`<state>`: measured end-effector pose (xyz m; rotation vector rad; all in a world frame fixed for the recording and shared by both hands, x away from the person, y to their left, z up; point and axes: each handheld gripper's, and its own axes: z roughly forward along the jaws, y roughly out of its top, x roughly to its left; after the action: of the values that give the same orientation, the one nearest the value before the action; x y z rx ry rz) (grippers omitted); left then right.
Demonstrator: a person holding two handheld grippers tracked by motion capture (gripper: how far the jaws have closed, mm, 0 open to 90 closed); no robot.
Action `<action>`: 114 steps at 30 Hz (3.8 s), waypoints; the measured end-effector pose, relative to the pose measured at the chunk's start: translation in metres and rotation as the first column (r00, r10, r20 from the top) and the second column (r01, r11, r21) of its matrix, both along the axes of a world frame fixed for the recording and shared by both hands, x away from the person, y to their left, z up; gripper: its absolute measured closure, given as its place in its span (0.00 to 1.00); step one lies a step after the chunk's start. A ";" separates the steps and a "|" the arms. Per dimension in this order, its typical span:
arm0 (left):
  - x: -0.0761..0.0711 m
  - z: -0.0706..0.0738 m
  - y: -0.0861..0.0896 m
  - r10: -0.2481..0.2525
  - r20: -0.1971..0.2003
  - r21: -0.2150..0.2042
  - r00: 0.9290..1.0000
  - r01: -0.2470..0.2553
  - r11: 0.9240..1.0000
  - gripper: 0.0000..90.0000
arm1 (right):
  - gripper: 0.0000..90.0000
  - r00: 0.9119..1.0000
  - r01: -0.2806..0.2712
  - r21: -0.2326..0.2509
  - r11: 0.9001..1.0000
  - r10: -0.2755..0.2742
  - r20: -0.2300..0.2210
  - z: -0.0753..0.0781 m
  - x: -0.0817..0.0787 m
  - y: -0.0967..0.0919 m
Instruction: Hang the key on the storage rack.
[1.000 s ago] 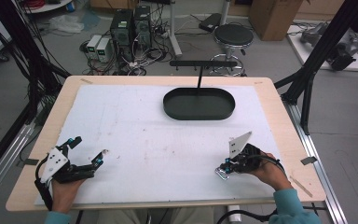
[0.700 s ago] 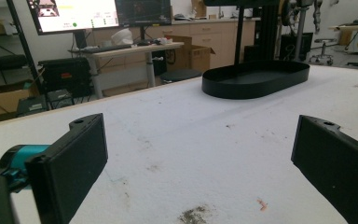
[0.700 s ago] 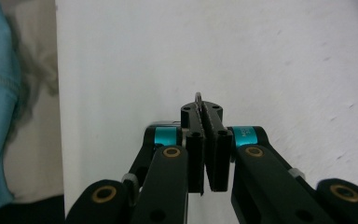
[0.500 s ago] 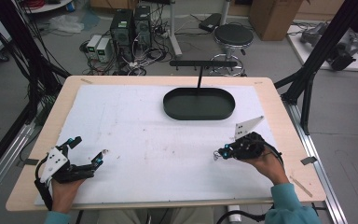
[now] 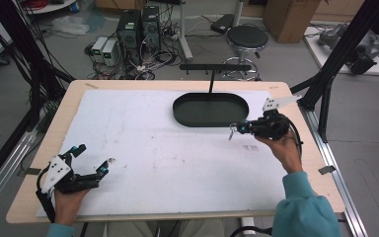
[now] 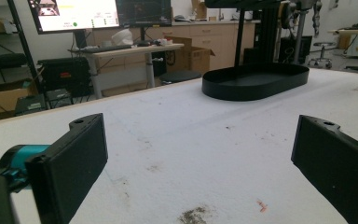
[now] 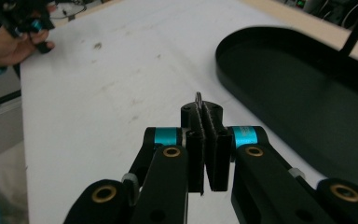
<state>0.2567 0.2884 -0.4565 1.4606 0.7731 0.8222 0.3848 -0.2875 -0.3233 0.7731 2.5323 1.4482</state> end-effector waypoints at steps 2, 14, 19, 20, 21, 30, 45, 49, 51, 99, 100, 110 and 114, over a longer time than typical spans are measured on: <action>0.000 0.000 0.000 0.000 -0.001 -0.004 1.000 0.000 1.000 0.04 | 0.98 1.000 0.008 -0.003 1.000 -0.007 0.030 0.010 0.006 0.000; 0.000 0.000 0.000 0.001 -0.001 -0.008 1.000 -0.001 1.000 0.04 | 0.98 0.993 0.066 -0.001 0.998 -0.066 0.102 0.057 0.051 -0.005; 0.000 0.000 0.000 0.002 -0.001 -0.008 1.000 -0.002 1.000 0.04 | 0.98 0.989 0.097 -0.012 0.995 -0.095 0.110 0.069 0.067 -0.013; 0.000 0.000 0.000 0.001 -0.002 -0.008 1.000 -0.001 1.000 0.04 | 0.98 0.989 0.103 -0.014 0.995 -0.101 0.104 0.071 0.070 -0.015; 0.000 0.000 0.000 0.001 -0.002 -0.008 1.000 -0.001 1.000 0.04 | 0.98 0.989 0.108 -0.023 0.994 -0.105 0.108 0.072 0.073 -0.016; 0.000 0.000 0.000 0.002 -0.002 -0.007 1.000 -0.002 1.000 0.04 | 0.98 0.984 0.134 -0.029 0.990 -0.130 0.119 0.082 0.093 -0.020; 0.000 0.000 0.001 -0.001 -0.003 -0.007 1.000 0.001 1.000 0.04 | 0.98 0.981 0.178 -0.054 0.982 -0.173 0.083 0.070 0.119 -0.016; 0.000 0.000 0.001 -0.001 -0.003 -0.007 1.000 0.001 1.000 0.04 | 0.98 0.978 0.199 -0.062 0.978 -0.194 0.074 0.067 0.124 -0.020; 0.000 0.000 0.001 -0.001 -0.003 -0.008 1.000 0.001 1.000 0.04 | 0.98 0.977 0.205 -0.075 0.976 -0.200 0.069 0.065 0.125 -0.022; 0.000 0.000 0.000 0.001 -0.007 -0.003 1.000 -0.001 1.000 0.04 | 0.98 0.954 0.298 -0.087 0.951 -0.293 0.065 0.041 0.153 -0.030; 0.000 0.000 0.000 0.001 -0.007 -0.004 1.000 -0.001 1.000 0.04 | 0.98 0.954 0.296 -0.087 0.951 -0.290 0.073 0.041 0.154 -0.030; 0.001 0.000 0.000 0.001 -0.007 -0.004 1.000 -0.001 1.000 0.04 | 0.98 0.945 0.317 -0.103 0.943 -0.304 0.122 0.039 0.158 -0.028; 0.001 0.000 0.000 0.000 -0.008 -0.005 1.000 0.000 1.000 0.04 | 0.97 0.941 0.328 -0.103 0.939 -0.315 0.119 0.038 0.159 -0.028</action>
<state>0.2574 0.2885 -0.4564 1.4602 0.7806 0.8145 0.5438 -0.3151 -0.2853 1.0090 2.2618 1.1835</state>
